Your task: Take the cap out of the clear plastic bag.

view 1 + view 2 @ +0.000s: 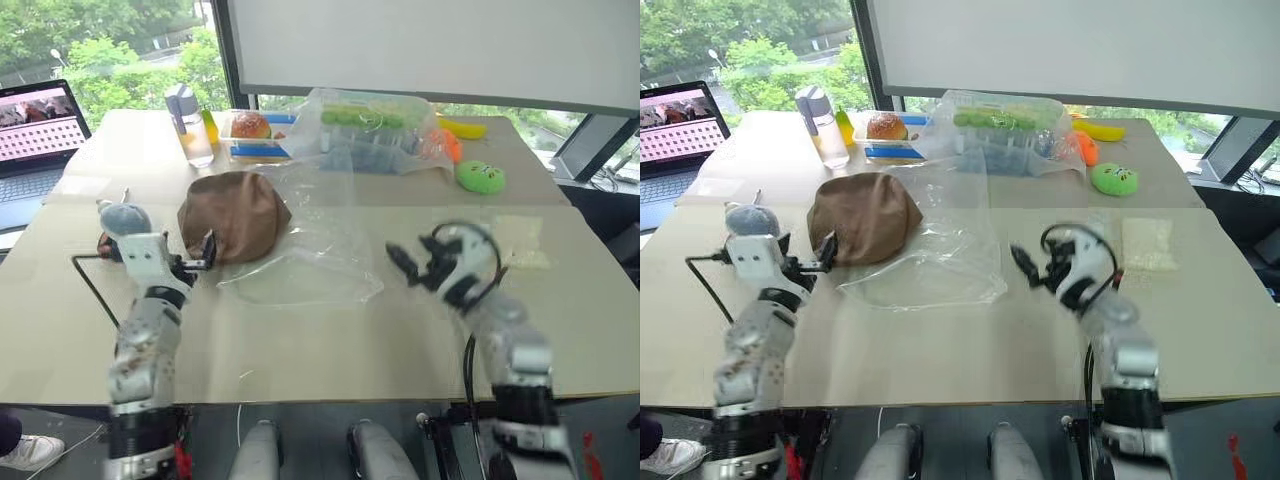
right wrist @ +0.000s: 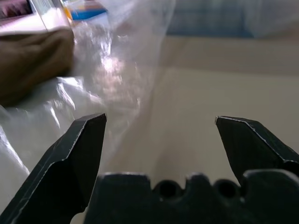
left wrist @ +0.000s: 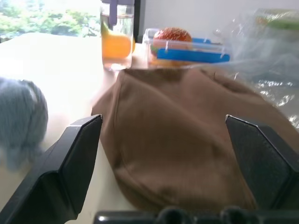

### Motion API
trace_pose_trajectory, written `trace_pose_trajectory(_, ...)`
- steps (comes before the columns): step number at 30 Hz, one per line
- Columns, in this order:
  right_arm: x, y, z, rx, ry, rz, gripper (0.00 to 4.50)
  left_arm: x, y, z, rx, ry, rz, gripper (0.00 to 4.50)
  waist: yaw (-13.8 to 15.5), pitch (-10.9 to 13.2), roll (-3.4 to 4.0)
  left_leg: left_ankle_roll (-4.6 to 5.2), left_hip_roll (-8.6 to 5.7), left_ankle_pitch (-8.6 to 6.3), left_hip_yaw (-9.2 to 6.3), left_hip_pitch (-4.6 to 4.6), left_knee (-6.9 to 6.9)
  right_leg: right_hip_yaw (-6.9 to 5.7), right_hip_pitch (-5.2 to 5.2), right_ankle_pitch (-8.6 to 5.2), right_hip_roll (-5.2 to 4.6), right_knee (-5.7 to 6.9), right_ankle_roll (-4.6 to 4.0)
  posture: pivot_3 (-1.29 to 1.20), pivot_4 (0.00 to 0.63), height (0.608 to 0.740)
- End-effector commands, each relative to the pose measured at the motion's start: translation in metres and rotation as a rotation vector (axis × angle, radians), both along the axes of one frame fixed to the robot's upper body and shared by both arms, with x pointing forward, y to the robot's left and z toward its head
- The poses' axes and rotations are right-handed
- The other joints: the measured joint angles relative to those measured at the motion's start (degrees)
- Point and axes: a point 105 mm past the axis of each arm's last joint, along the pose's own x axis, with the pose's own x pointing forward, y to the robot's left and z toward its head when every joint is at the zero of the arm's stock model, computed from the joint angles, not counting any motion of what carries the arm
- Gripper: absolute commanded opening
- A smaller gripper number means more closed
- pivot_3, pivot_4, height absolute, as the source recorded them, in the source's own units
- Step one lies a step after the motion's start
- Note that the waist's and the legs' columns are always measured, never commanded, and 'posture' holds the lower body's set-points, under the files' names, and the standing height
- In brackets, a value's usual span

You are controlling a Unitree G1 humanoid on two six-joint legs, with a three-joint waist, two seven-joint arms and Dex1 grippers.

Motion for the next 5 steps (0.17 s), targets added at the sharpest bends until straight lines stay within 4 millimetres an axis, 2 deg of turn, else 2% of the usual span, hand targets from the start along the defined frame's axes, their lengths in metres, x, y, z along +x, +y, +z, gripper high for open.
trace_pose_trajectory(1, -0.005, -0.004, 0.011, -0.075, -0.112, -0.03, 4.48, -0.007, 0.0, -0.01, 0.061, -0.015, 0.073, 4.5, -0.5, 0.0, 0.0, 0.0, 0.01, 0.0, 0.0, 0.0, 0.0, 0.01, 0.0, 0.01, 0.02, 0.0, 0.01, 0.0, 0.15, 0.74)
trace_pose_trajectory(5, -0.005, -0.016, -0.001, -0.085, -0.088, -0.072, 4.48, -0.02, -0.005, -0.031, 0.048, -0.013, 0.111, 4.5, -0.7, -0.1, 0.06, 0.01, 0.06, -0.01, 0.01, 0.19, -0.04, 0.02, 0.16, 0.01, 0.08, -0.05, 0.01, 0.0, 0.15, 0.74)
